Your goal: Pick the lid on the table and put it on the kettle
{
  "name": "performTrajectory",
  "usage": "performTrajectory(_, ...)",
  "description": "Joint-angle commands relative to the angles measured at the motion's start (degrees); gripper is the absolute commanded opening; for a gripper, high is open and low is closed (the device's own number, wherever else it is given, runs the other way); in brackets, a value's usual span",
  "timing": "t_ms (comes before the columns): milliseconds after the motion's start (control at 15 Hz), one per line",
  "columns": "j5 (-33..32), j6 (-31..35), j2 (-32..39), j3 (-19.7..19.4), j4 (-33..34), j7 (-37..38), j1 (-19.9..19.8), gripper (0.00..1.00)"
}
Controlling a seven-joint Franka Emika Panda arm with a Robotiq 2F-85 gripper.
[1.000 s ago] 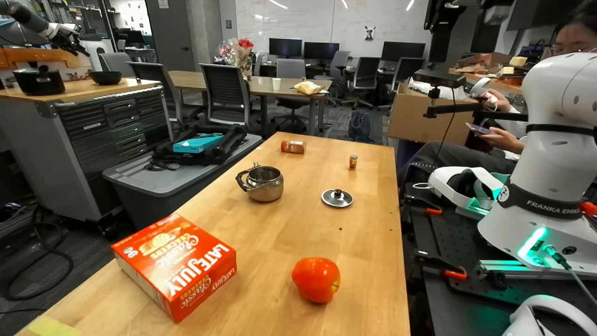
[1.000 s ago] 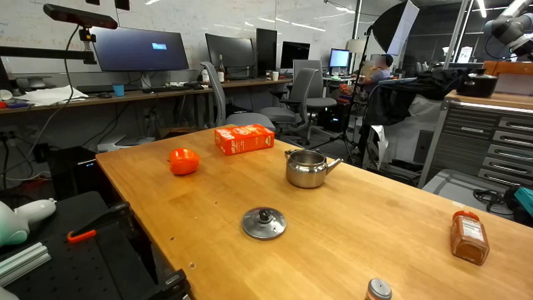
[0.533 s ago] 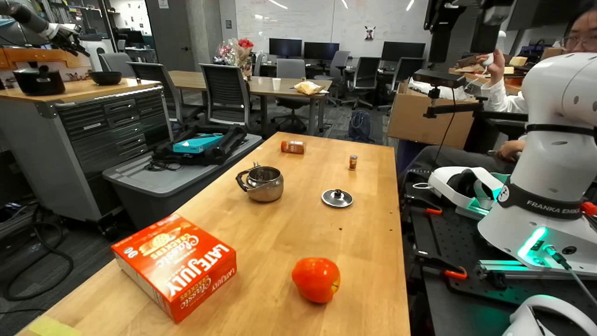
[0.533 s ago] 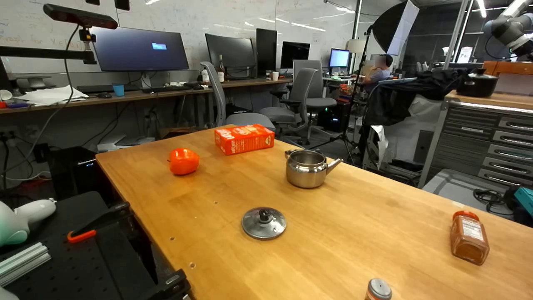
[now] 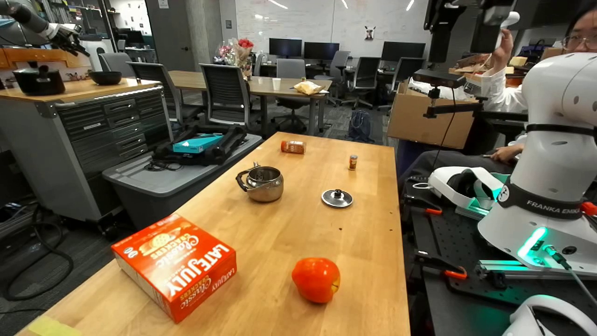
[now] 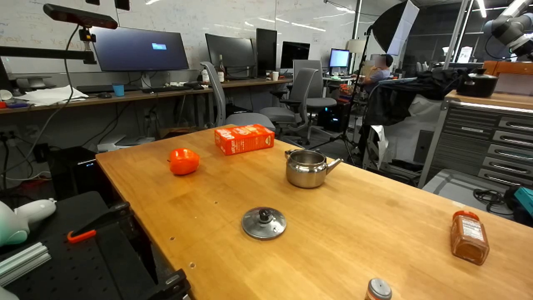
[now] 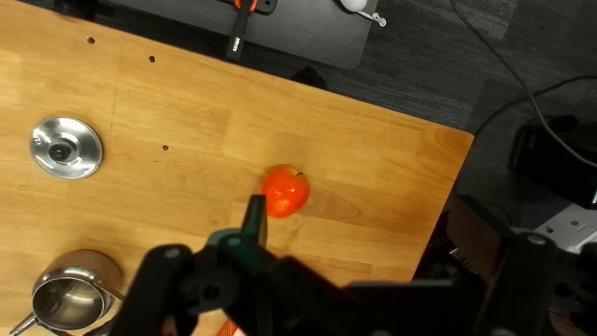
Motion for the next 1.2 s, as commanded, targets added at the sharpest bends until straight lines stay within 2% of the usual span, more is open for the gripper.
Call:
performTrajectory(0, 0.42, -0.27, -0.05, 0.63, 0.17, -0.43, -0.88, 1.0)
performTrajectory(267, -2.43, 2.48, -0.78, 1.17, -0.81, 0.36, -2.62, 1.0)
performTrajectory(733, -7.55, 11.86, -0.05, 0.24, -4.34, 1.0, -6.64, 1.0)
performTrajectory(1133, -8.21, 18.48, 1.78, -2.02, -7.56, 0.35, -8.84, 1.0)
